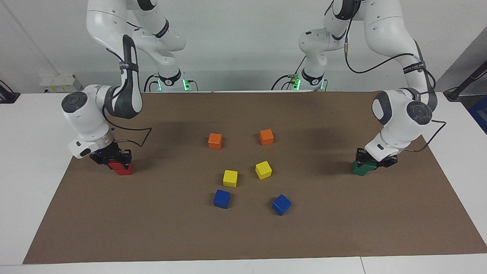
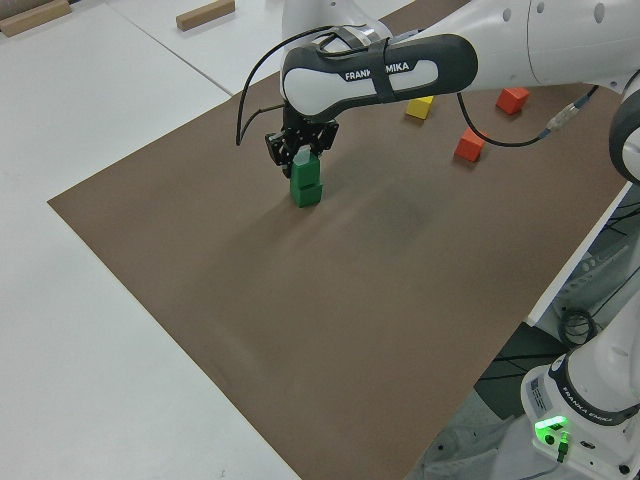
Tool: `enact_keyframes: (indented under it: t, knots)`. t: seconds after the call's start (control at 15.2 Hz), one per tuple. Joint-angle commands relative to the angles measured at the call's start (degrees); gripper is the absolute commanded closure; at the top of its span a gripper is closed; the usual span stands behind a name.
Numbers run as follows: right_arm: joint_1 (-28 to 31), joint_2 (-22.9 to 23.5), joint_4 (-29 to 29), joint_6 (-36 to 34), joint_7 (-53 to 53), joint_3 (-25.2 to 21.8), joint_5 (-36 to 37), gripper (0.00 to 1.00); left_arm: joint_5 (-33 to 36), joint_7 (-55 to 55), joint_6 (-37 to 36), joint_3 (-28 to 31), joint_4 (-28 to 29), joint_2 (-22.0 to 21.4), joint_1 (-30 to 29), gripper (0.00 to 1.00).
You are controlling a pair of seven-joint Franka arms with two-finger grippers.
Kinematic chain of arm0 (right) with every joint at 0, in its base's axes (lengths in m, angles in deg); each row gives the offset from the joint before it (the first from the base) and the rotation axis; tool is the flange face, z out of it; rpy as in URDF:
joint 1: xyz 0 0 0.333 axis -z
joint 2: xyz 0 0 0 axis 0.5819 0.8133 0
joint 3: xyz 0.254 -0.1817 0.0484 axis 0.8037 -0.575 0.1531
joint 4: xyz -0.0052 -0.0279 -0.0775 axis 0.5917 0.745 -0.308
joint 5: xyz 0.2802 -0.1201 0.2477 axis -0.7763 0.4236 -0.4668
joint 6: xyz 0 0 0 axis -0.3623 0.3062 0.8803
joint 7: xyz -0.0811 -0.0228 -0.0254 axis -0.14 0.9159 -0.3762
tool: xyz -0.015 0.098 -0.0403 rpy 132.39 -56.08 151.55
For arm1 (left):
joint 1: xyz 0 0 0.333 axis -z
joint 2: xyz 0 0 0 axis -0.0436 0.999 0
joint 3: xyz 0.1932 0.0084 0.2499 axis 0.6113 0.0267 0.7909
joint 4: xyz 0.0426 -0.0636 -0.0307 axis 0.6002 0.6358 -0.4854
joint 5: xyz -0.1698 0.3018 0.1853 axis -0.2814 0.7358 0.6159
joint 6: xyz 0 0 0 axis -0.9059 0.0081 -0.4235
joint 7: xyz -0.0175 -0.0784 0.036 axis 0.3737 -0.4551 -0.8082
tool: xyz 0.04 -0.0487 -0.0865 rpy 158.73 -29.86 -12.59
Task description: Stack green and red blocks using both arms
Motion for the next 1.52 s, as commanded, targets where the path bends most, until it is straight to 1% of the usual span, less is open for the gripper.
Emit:
enact_keyframes:
  t: [0.0, 0.13, 0.2, 0.26, 0.33, 0.4, 0.46, 0.59, 0.73, 0.79, 0.92, 1.06, 1.12, 1.25, 1.32, 1.39, 1.45]
  knots:
    - [0.85, -0.50, 0.85, 1.35, 1.17, 0.76, 0.22, 0.00, -2.93, 5.27, 0.69, -0.03, 3.16, -1.04, -1.29, 1.00]
    - [0.85, -0.50, 0.76, 1.35, 1.35, 0.67, 0.22, 0.00, -2.94, 5.81, 1.04, 0.14, 3.25, -1.04, -1.12, 1.00]
    - [0.77, -0.50, 0.76, 1.35, 1.70, 0.76, 0.22, 0.00, -2.94, 5.73, 1.39, 0.15, 3.42, -1.12, -0.94, 0.95]
    - [0.68, -0.41, 0.50, 1.26, 1.70, 0.76, 0.22, 0.00, -2.94, 5.73, 2.18, 0.15, 4.21, -1.21, -0.85, 0.80]
    - [0.33, -0.50, 0.24, 0.83, 1.79, 0.68, 0.22, 0.00, -2.94, 5.73, 3.41, 0.15, 5.00, -1.56, -0.77, 0.67]
    - [0.15, -0.67, -0.81, -0.22, 2.05, 0.67, 0.22, 0.00, -2.94, 5.73, 4.46, 0.15, 5.96, -1.74, -0.77, 0.63]
    - [0.06, -0.93, -2.38, -2.84, 2.14, 0.67, 0.22, 0.00, -2.94, 5.64, 5.17, 0.15, 6.32, -1.83, -0.77, 0.63]
    - [-0.03, -1.72, -7.47, -11.70, 1.97, 1.11, 0.30, 0.00, -2.94, 5.64, 5.26, 0.15, 6.32, -1.83, -0.68, 0.63]
    - [-0.72, -4.00, -11.35, -19.27, 1.61, 1.29, 0.57, 0.00, -2.94, 5.64, 5.18, 0.06, 6.32, -1.83, -0.68, 0.63]
    - [-1.77, -5.84, -12.23, -21.91, 1.70, 1.20, 0.74, 0.00, -3.02, 5.55, 5.18, 0.06, 6.24, -1.83, -0.68, 0.64]
    - [-2.75, -10.93, -12.33, -25.01, 1.53, 1.29, 0.74, 0.00, -3.11, 5.46, 5.18, 0.06, 6.32, -1.83, -0.68, 0.64]
    - [-3.88, -15.16, -12.42, -28.95, 1.61, 1.38, 0.74, 0.00, -3.11, 5.46, 5.26, 0.06, 6.32, -1.83, -0.68, 0.62]
    - [-4.33, -16.74, -12.51, -31.32, 1.70, 1.38, 0.74, 0.00, -3.11, 5.38, 5.26, 0.06, 6.32, -1.83, -0.68, 0.56]
    - [-4.42, -18.33, -13.55, -35.89, 1.70, 1.47, 0.74, 0.00, -3.11, 5.20, 5.26, 0.06, 6.32, -1.83, -0.59, 0.29]
    - [-4.42, -18.17, -15.04, -39.05, 1.70, 1.47, 0.74, 0.00, -3.11, 5.03, 5.18, 0.06, 6.32, -1.83, -0.33, 0.09]
    - [-4.25, -17.99, -15.84, -40.73, 1.70, 1.64, 0.74, 0.00, -3.11, 5.02, 5.09, 0.06, 6.32, -1.83, -0.33, 0.00]
    - [-4.33, -18.08, -15.85, -41.19, 1.70, 1.73, 0.83, 0.00, -3.11, 5.02, 5.09, 0.06, 6.24, -1.83, -0.33, 0.00]
